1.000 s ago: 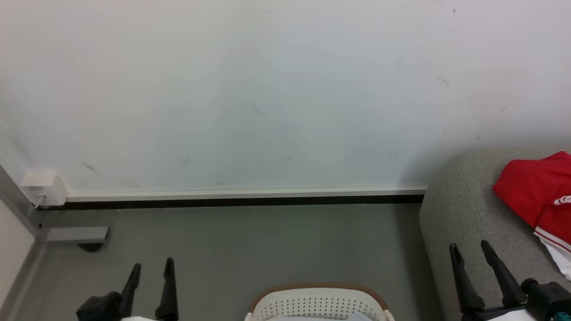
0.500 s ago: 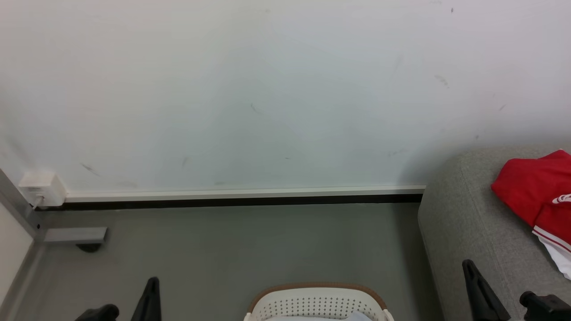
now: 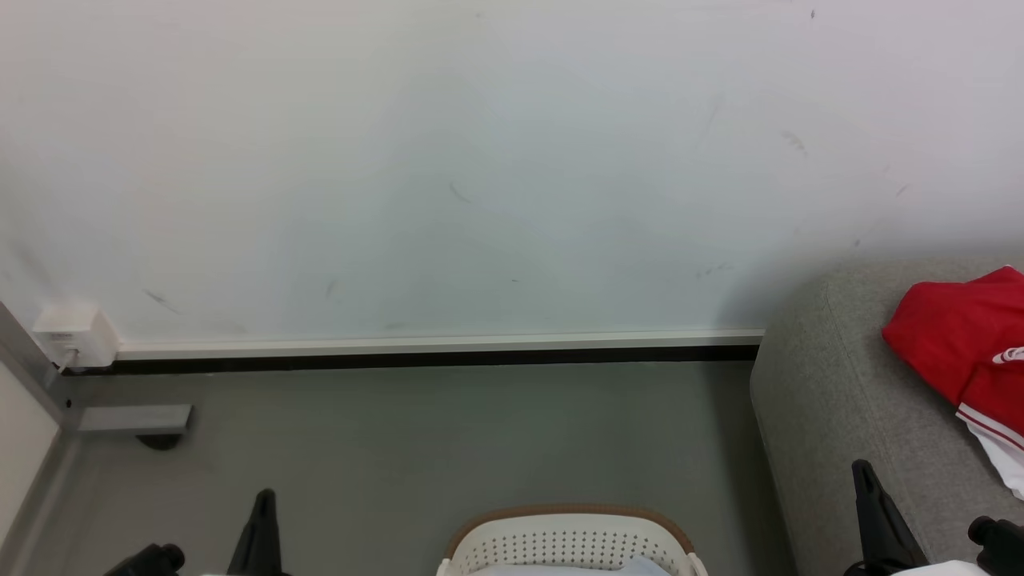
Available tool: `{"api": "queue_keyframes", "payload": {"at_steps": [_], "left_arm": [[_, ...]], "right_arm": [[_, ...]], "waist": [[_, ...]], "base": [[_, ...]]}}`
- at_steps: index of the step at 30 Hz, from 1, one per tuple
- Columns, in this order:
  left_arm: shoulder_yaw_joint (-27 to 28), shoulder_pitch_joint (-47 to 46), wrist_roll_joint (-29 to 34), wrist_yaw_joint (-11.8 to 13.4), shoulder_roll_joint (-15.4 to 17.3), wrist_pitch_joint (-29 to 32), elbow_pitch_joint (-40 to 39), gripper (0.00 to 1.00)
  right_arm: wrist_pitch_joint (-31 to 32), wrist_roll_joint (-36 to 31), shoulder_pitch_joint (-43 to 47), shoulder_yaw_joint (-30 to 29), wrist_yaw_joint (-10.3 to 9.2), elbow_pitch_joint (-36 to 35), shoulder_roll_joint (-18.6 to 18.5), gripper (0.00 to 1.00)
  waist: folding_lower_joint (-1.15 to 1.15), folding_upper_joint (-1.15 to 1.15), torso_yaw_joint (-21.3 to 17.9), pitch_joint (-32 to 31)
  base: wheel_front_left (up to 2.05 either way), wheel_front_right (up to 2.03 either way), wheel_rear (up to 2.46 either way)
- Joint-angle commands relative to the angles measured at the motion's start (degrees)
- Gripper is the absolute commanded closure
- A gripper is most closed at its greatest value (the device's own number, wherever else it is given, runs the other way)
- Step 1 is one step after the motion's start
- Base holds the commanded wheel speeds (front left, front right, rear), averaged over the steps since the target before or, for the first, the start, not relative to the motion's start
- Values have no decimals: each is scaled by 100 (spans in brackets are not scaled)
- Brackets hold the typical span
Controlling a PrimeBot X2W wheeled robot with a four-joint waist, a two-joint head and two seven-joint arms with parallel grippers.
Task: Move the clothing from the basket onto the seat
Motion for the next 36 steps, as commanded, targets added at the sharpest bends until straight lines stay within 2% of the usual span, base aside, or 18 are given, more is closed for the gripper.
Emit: {"api": "queue_keyframes", "payload": {"at_steps": [1, 17, 36], "left_arm": [[22, -159, -165, -12, 33, 27, -118, 100], [99, -201, -1484, -5, 39, 374, -341, 100], [185, -260, -2772, -23, 47, 729, -524, 100]], "right_arm": [[25, 151, -169, -69, -2, -110, -20, 100], [380, 1286, -245, -347, -4, -161, 87, 100], [729, 2408, -310, -623, -6, -213, 187, 100]], "waist": [[0, 0, 1, 1], [0, 0, 8, 40], [0, 0, 16, 85]], "base": [[0, 0, 0], [0, 0, 0], [0, 0, 0]]}}
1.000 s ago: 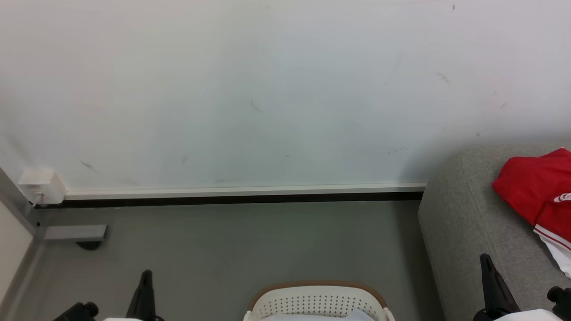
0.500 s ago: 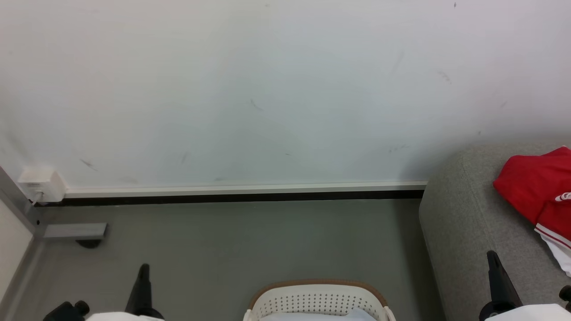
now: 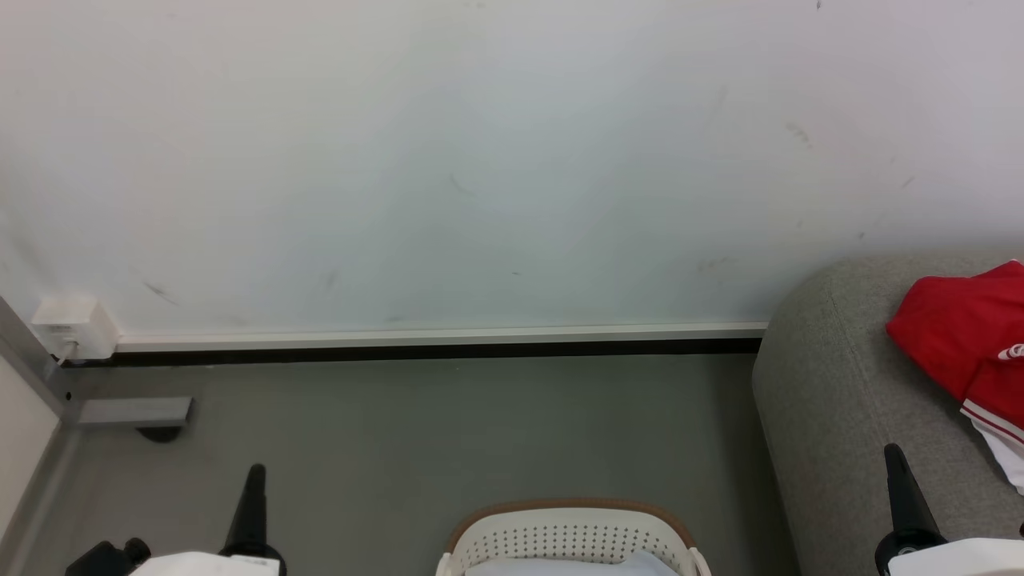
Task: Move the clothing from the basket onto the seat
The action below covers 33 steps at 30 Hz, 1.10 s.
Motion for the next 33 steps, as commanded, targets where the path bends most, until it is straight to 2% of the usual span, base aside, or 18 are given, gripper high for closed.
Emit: {"api": "queue_keyframes", "payload": {"at_steps": [1, 33], "left_arm": [[34, -148, -212, -24, 43, 44, -104, 100], [153, -222, -1907, -56, 54, 514, -323, 100]], "right_arm": [[53, 176, -152, -72, -5, -88, -6, 100], [503, 1667, -235, -423, -8, -146, 121, 100]], "waist": [[0, 0, 1, 4], [0, 0, 15, 80]], "base": [[0, 0, 0], [0, 0, 0]]}}
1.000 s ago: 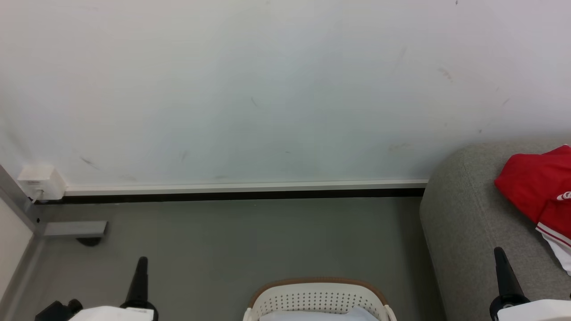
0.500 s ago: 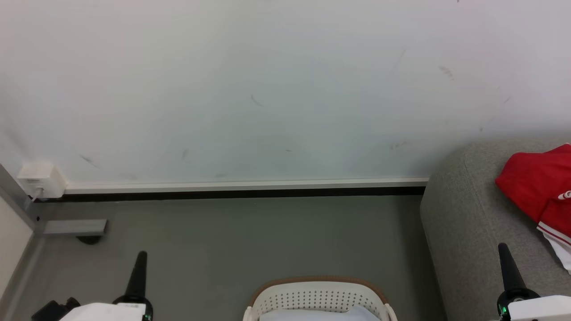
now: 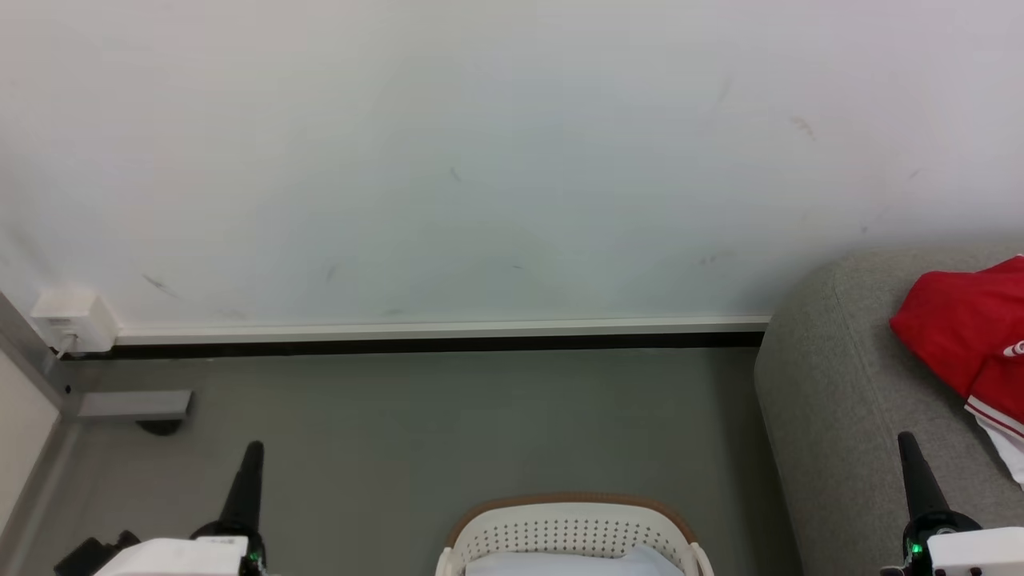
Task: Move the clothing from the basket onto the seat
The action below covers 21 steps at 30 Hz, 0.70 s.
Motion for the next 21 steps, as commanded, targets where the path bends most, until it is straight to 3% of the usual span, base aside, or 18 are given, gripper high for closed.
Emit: {"api": "queue_keyframes", "payload": {"at_steps": [1, 21], "left_arm": [[31, -105, -132, -39, 49, 36, -66, 100], [89, -132, -1002, -56, 53, 278, -174, 100]], "right_arm": [[33, 108, -116, -49, -8, -55, -11, 100], [258, 873, -146, -220, -10, -80, 52, 100]], "waist": [[0, 0, 1, 3], [0, 0, 10, 50]], "base": [[0, 0, 0], [0, 0, 0]]}}
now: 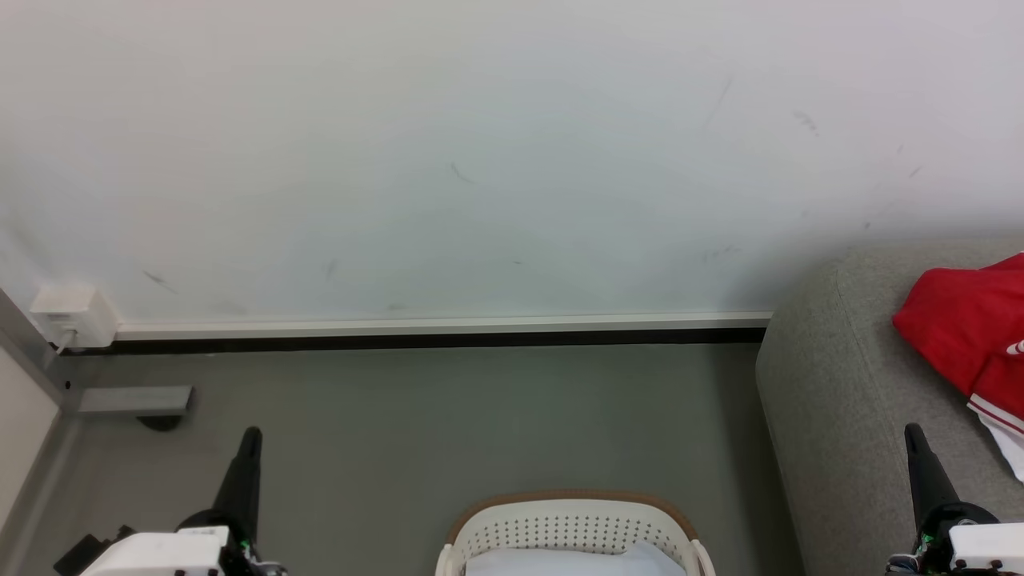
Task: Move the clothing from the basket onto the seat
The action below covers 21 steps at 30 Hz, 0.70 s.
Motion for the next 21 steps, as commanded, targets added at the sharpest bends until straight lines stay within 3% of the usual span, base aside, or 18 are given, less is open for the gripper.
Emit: {"api": "queue_keyframes", "payload": {"at_steps": [1, 21], "left_arm": [[27, -67, -158, -43, 47, 31, -52, 100], [65, -84, -738, -45, 49, 198, -118, 100]], "right_arm": [[37, 142, -77, -46, -10, -34, 0, 100], [175, 623, -97, -149, -12, -52, 36, 100]], "waist": [[0, 0, 1, 3], [0, 0, 8, 41]], "base": [[0, 0, 0], [0, 0, 0]]}}
